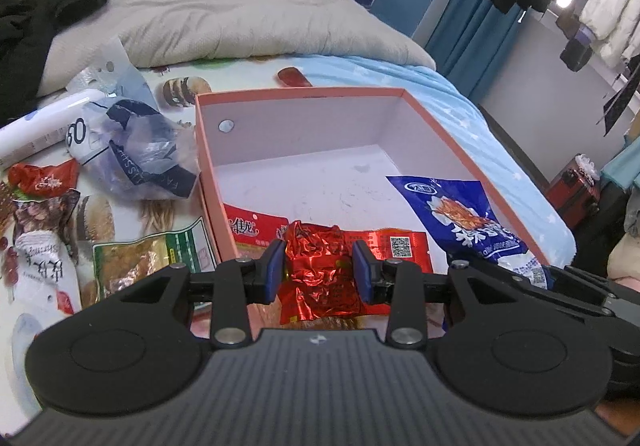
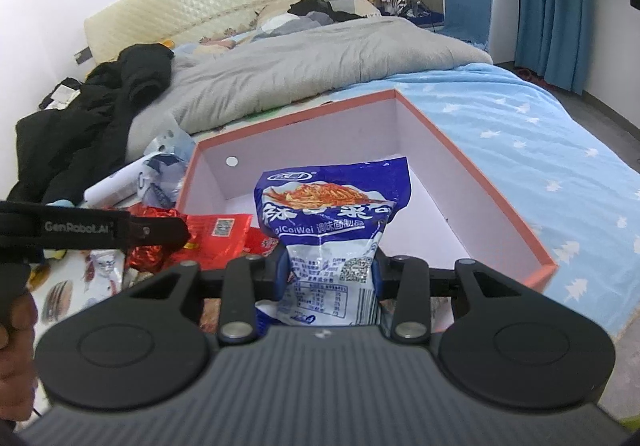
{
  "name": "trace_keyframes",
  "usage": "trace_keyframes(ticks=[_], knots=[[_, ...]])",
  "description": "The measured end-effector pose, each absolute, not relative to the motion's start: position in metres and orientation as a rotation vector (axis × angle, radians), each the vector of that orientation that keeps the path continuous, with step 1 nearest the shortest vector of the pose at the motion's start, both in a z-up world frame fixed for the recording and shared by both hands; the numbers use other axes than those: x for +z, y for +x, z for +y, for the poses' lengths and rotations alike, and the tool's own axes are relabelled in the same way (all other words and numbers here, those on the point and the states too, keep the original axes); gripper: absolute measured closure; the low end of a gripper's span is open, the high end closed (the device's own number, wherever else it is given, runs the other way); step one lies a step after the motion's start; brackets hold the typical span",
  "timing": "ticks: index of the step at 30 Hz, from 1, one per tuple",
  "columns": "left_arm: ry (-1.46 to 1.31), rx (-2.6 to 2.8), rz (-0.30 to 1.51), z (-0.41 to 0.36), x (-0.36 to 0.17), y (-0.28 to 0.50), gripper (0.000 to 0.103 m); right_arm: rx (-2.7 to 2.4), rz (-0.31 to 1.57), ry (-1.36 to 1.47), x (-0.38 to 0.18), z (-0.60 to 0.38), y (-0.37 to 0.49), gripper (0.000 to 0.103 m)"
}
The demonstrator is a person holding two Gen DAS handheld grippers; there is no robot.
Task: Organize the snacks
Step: 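Lower both packets into the pink box and open both grippers, then withdraw both open grippers from the box toward the snack pile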
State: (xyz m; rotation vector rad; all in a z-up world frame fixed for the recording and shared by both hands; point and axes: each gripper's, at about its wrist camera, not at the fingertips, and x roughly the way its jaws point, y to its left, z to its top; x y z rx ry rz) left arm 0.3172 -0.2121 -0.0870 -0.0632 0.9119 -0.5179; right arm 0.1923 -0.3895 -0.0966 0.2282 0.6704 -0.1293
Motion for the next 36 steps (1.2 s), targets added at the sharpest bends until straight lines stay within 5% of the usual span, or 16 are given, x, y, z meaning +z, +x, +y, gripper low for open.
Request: trace_keyframes(ticks=[10,12,14,36], knots=[[-0.072,-0.496,0.932,-0.211,-0.100,0.338,0.053,-0.138,0.736,0.238,-0.122,-0.399,0.226,0.059],[-0.086,-0.488,0.927,-0.207,-0.098,0.337,0.053,-0.134,0.739,0.245,-0.123,-0.398,0.226,0.038],[-0.100,-0.489,0.929,-0.202,-0.095,0.334,0.053,-0.128,0.730,0.267,-0.121,-0.399,0.223,0.032],[-0.109,-0.434,0.751,-0.126,-0.003,0.194,0.053,-0.041,0.581,0.237,-0.054,-0.338,0.121,0.032]])
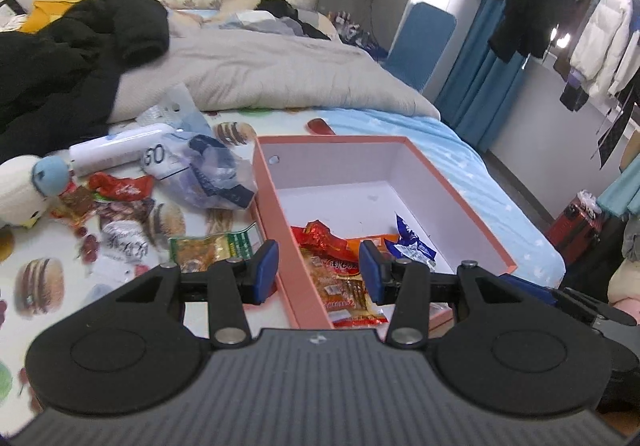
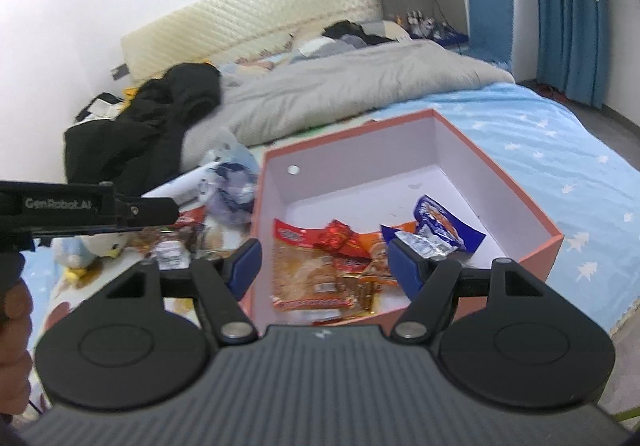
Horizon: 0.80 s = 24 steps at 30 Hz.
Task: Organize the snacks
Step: 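Withdraw both open grippers from the box toward the snack pile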
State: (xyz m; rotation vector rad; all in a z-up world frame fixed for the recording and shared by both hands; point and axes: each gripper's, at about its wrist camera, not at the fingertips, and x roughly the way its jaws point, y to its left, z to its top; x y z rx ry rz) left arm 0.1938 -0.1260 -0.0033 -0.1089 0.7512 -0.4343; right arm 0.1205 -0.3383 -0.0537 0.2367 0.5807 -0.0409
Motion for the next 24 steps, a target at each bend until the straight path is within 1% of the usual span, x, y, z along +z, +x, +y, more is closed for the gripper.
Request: trace_keyframes(ticks=[6,14,20,24], knots=[[-0.126,-0.406,0.743,-0.097,0.000,0.153,0.053,-0.007,0.556,0.206,-0.043,-0.316,0.092,0.032],[-0.147,-0.347,0.720,-0.056,0.003,0.104,0.053,0.054,0.552,0.197,-0.048,-0.281,0.058,0.032],[-0.142,-0.295,0.730,-0.031,-0.007,0.066,0.053,0.109,0.540,0.174,-0.050,-0.255,0.036,0.032],[-0.166,-0.251,0.744,-0.014,-0.016,0.044,0.049,0.159,0.548,0.127,-0.056,-0.237,0.024,0.032]])
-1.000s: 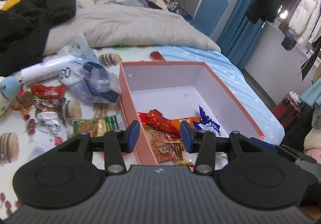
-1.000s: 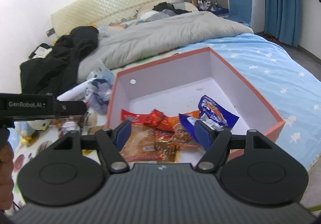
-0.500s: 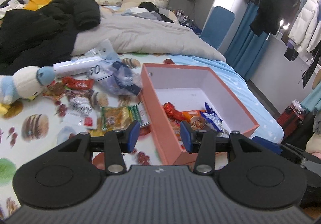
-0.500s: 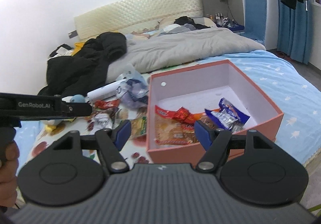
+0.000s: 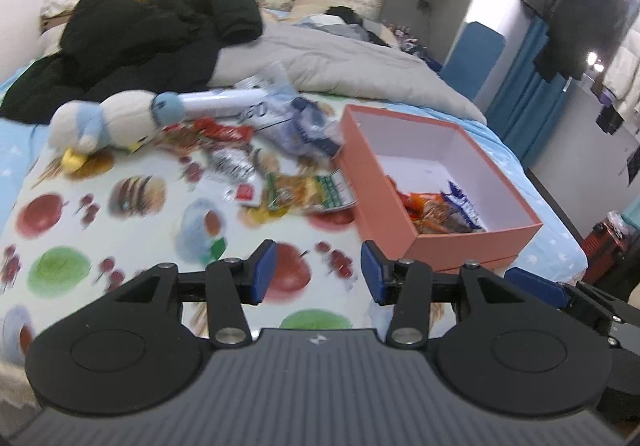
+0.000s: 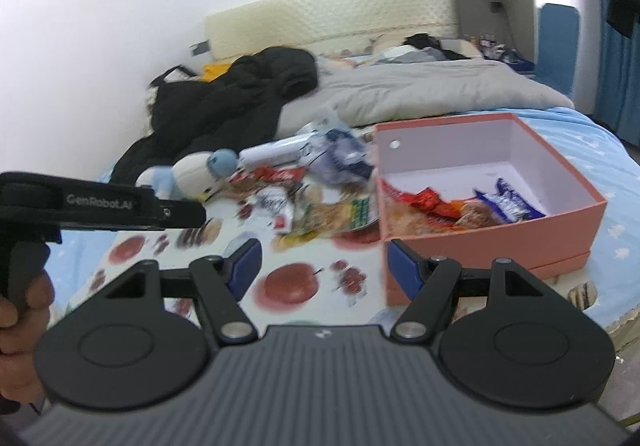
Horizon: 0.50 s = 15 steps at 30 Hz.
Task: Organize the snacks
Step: 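Withdraw both open grippers from the box toward the snack pile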
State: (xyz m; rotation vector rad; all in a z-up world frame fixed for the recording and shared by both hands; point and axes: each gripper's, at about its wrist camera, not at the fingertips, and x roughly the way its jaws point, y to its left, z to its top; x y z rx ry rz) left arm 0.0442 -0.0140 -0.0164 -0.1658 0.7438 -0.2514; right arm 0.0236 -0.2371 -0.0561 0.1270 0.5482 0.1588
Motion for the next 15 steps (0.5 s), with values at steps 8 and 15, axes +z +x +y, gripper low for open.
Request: trace_keyframes(ticks=[8,15], knots=[[-0.171,-0.203,0.774,0.007,-0.034,0.025,0.045,0.201,0.553,0.077,-0.065,-0.220,0.004,0.032],[-0.183,-0.190,0.807,0.013,-0.047,0.032,0.041,0.205,0.560,0.066,-0.070,-0.213,0.005,0.032]])
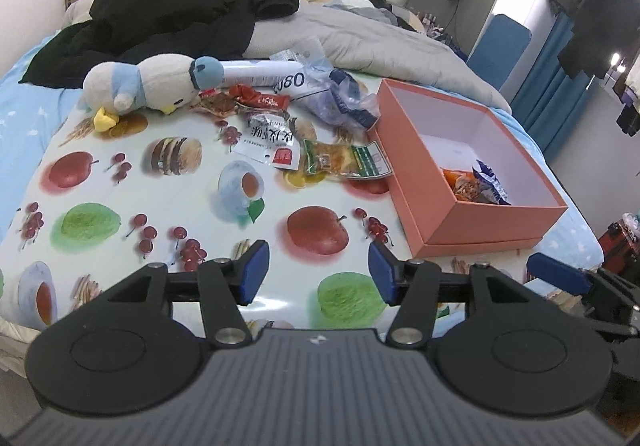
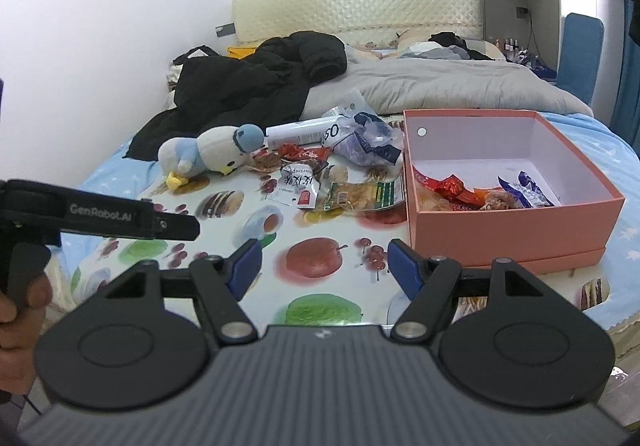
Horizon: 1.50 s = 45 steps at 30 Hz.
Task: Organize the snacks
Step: 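Withdraw both open grippers from the box toward the snack pile, then reach the right gripper to the green-striped bag while the left reaches the shrimp-chip bag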
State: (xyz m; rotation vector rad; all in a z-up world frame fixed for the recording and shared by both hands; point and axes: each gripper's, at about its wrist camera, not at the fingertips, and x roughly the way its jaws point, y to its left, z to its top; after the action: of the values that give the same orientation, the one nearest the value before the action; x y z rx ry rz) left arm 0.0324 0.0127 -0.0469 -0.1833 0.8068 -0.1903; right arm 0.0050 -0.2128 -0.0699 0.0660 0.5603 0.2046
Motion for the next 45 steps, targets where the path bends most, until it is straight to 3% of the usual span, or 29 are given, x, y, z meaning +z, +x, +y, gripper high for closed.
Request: trace_keyframes(ticks=[20,26,29,42,43,45], knots=[[-0.234,-0.116,0.901,0.040,-0.095,0.152,0.032,0.211,0.660,-0.003,-0.106,-0.179,0.088,0.032],[-0.230,-0.124,0.913,0.042,-0.112,0.206,0.031,0.254,0.666,-0.015,-0.113,-0.168,0.137,0.032],[-0.236,-0.129,0.919,0.044,-0.123,0.239,0.020,0.248,0.670,-0.037,-0.120,-0.164,0.164,0.032],[-0.293,-0.212,0.967,0.050,-0.177,0.394,0.020,0.205,0.790,-0.047,-0.180,-0.155,0.303,0.031],[-0.297,-0.220,0.974,0.048,-0.180,0.402,0.020,0.200,0.806,-0.058,-0.185,-0.154,0.312,0.031],[-0.292,-0.216,0.997,0.044,-0.187,0.415,0.017,0.185,0.842,-0.077,-0.194,-0.151,0.327,0.018]])
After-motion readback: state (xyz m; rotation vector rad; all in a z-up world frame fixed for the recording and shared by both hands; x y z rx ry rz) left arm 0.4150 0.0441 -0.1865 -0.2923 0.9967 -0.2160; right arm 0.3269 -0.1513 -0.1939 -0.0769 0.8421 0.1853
